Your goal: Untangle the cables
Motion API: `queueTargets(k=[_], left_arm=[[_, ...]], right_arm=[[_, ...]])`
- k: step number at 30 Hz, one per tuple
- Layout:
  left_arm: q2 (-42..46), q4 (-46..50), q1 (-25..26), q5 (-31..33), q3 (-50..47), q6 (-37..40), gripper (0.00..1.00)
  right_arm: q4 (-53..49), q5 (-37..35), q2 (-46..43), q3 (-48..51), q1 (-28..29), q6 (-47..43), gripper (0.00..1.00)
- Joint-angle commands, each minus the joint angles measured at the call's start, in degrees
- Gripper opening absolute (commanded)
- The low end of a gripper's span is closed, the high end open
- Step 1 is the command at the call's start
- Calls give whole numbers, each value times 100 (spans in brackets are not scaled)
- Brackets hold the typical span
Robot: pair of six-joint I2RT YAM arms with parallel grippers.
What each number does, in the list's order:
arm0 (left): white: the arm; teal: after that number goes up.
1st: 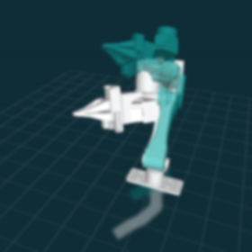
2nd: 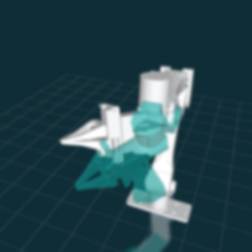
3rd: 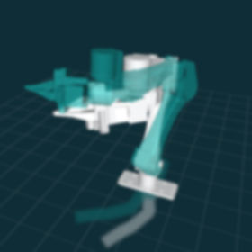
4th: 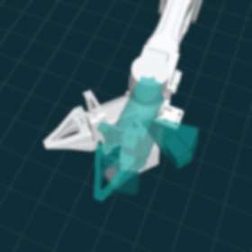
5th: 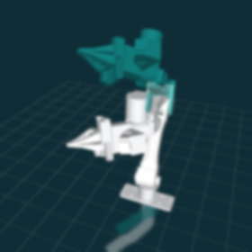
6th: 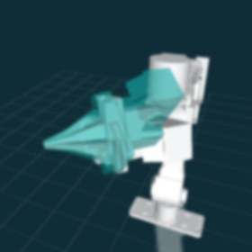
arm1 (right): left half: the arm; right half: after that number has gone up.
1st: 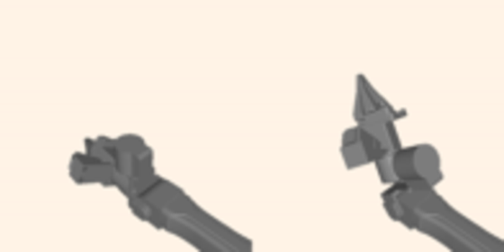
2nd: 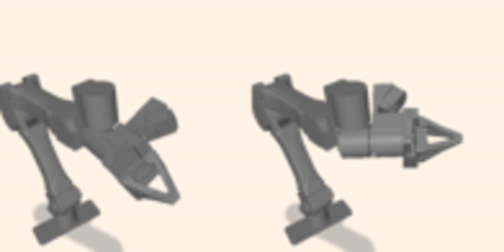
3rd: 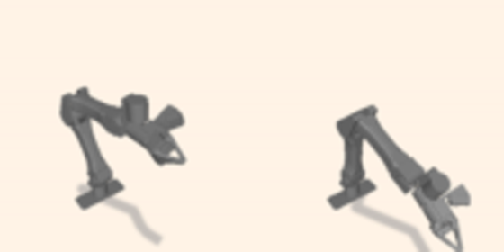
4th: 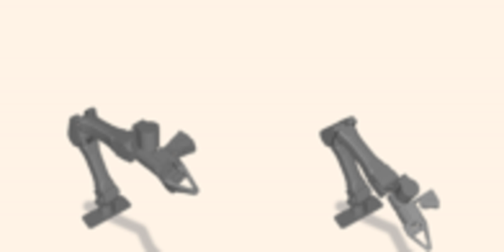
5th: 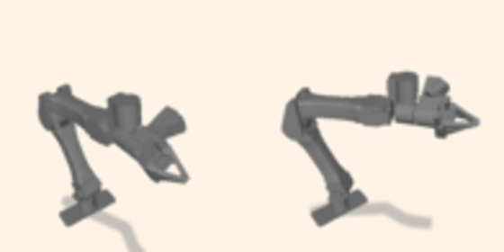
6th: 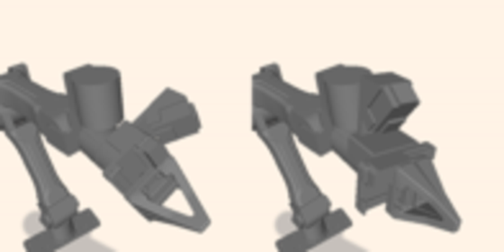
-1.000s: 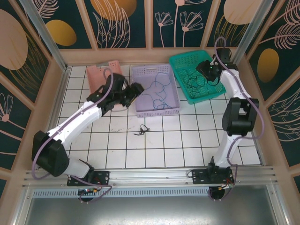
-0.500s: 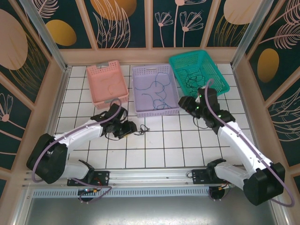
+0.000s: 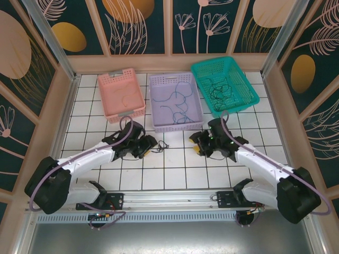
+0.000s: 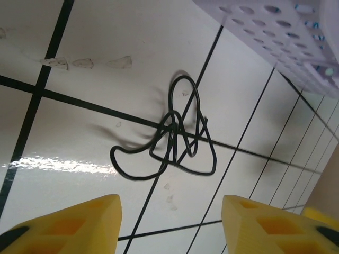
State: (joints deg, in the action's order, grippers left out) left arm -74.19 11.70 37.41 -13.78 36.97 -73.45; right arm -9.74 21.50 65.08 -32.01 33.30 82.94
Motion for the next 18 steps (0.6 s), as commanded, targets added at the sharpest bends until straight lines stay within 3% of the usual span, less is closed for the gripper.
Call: queueTargets(k=[1, 7, 18], left_arm=[[-132, 348, 4, 423, 417, -43, 50], [395, 715, 12, 886, 362, 23, 49], [1012, 1035, 12, 924, 355, 340, 49]], right_arm=[[1708, 246, 351, 320, 481, 2174, 45], [2979, -8, 1646, 26, 1326, 3259, 41], [3616, -394, 2592, -261, 1399, 3465, 35]])
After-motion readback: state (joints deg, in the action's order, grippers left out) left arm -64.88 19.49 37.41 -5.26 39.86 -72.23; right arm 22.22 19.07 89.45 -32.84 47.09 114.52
